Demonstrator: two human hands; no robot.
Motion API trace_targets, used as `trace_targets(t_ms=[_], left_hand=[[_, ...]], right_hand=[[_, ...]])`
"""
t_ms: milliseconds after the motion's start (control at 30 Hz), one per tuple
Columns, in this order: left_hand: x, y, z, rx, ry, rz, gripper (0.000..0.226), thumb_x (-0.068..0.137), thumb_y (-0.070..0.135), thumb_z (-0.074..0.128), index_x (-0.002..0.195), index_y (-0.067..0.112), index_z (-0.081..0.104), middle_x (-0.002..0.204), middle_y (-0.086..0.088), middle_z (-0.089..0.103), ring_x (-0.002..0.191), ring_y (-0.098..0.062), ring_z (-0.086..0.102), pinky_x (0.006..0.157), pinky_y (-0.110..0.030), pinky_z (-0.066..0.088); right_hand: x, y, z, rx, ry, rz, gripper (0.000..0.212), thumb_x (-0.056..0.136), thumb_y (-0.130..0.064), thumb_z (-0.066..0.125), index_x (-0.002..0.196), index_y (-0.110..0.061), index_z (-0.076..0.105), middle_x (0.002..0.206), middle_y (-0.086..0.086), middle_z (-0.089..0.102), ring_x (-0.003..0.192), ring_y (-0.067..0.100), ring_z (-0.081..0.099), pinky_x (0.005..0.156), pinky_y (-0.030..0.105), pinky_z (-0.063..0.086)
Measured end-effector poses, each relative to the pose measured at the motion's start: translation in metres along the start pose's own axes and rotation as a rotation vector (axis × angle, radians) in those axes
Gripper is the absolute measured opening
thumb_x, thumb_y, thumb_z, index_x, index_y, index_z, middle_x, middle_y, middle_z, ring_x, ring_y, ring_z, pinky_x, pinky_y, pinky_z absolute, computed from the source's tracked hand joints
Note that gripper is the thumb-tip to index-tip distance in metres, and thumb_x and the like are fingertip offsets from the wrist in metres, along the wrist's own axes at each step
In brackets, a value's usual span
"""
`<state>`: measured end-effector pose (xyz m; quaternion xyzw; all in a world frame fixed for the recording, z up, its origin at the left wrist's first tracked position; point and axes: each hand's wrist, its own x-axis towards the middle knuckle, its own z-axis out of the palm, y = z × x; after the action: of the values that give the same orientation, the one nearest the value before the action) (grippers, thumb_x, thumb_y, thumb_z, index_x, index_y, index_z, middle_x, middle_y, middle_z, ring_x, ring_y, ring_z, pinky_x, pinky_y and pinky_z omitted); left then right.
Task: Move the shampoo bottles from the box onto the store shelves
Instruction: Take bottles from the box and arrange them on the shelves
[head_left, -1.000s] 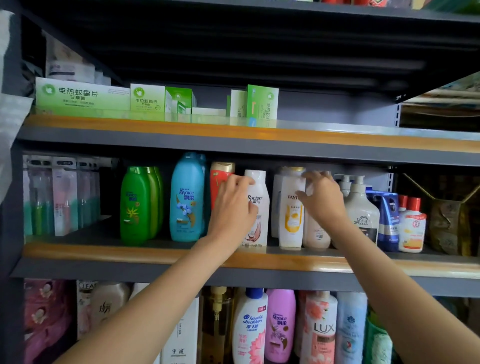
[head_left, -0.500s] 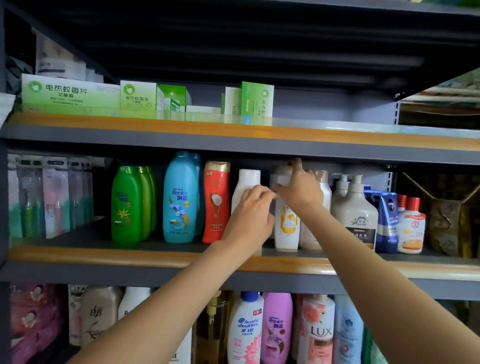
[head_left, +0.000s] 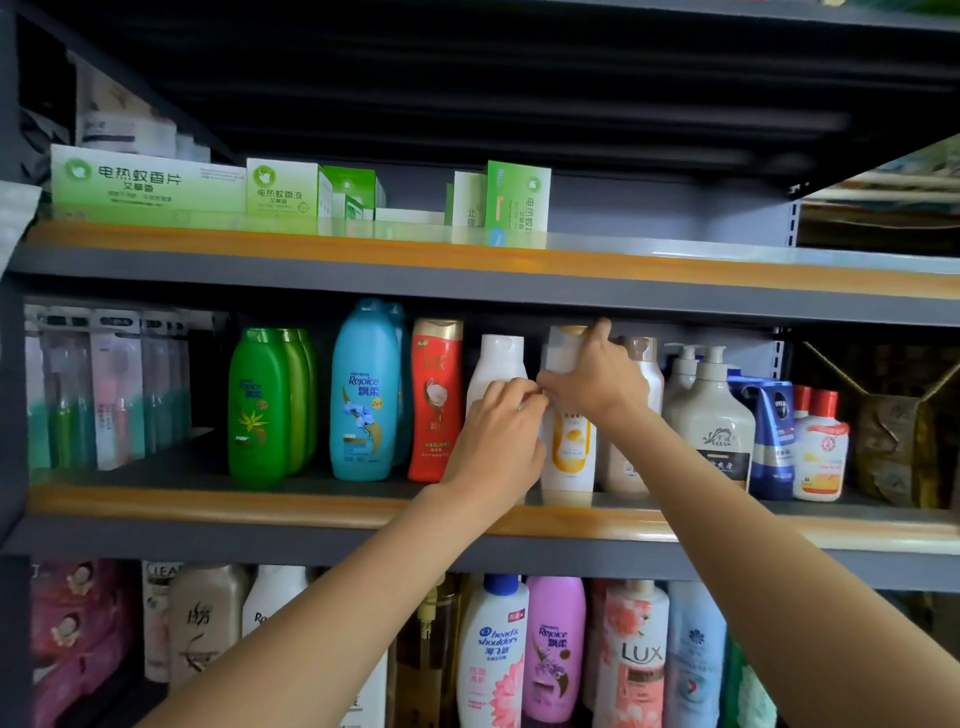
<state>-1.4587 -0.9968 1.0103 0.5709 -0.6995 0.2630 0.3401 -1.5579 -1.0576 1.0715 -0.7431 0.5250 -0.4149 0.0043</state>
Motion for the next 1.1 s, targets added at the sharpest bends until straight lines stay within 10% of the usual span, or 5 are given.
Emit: trace_targets(t_ms=[233, 467, 600, 867, 1100], left_hand=[[-0.004, 0.003, 0.006, 0.012, -0.004, -0.032, 0.042, 0.091, 0.014, 0.046, 0.133, 0.013, 0.043, 0.132, -0.002, 0.044, 0.122, -0.017, 0.038, 0.102, -0.031, 0.036], [-0.012, -0.004, 0.009, 0.008, -0.017, 0.024, 0.033, 0.092, 0.013, 0.046, 0.124, 0.016, 0.055, 0.124, 0.003, 0.051, 0.119, -0.016, 0.039, 0.099, -0.026, 0.031], [-0.018, -0.007, 0.013, -0.004, 0.042, 0.036, 0.018, 0.082, 0.005, 0.055, 0.093, 0.013, 0.068, 0.101, 0.0, 0.061, 0.104, -0.023, 0.05, 0.088, -0.036, 0.042], [-0.014, -0.005, 0.014, 0.068, 0.032, 0.038, 0.032, 0.087, 0.009, 0.05, 0.115, 0.015, 0.063, 0.12, 0.003, 0.052, 0.117, -0.02, 0.04, 0.094, -0.03, 0.03], [-0.014, -0.007, 0.02, 0.125, 0.061, 0.119, 0.022, 0.059, 0.007, 0.065, 0.079, 0.012, 0.073, 0.094, 0.0, 0.064, 0.096, -0.019, 0.042, 0.069, -0.037, 0.05]], right_hand=[[-0.006, 0.001, -0.009, 0.114, -0.033, -0.024, 0.079, 0.079, -0.033, 0.07, 0.135, 0.0, 0.024, 0.114, 0.016, 0.058, 0.106, 0.033, 0.056, 0.067, 0.032, 0.039], [-0.027, 0.027, 0.005, 0.309, -0.185, 0.064, 0.051, 0.073, -0.031, 0.076, 0.095, -0.012, 0.034, 0.062, 0.003, 0.057, 0.041, 0.015, 0.052, 0.04, 0.023, 0.044], [-0.034, 0.04, 0.012, 0.398, -0.294, 0.065, 0.045, 0.072, -0.027, 0.08, 0.076, -0.017, 0.036, 0.073, 0.006, 0.057, 0.045, 0.016, 0.054, 0.039, 0.022, 0.046], [-0.032, 0.041, 0.024, 0.243, -0.244, 0.06, 0.034, 0.077, -0.028, 0.074, 0.075, -0.011, 0.046, 0.068, 0.005, 0.059, 0.055, 0.02, 0.058, 0.058, 0.028, 0.05], [-0.023, 0.049, 0.045, 0.134, -0.261, 0.058, 0.036, 0.073, -0.033, 0.076, 0.074, -0.01, 0.049, 0.082, 0.012, 0.063, 0.085, 0.029, 0.064, 0.07, 0.033, 0.049]])
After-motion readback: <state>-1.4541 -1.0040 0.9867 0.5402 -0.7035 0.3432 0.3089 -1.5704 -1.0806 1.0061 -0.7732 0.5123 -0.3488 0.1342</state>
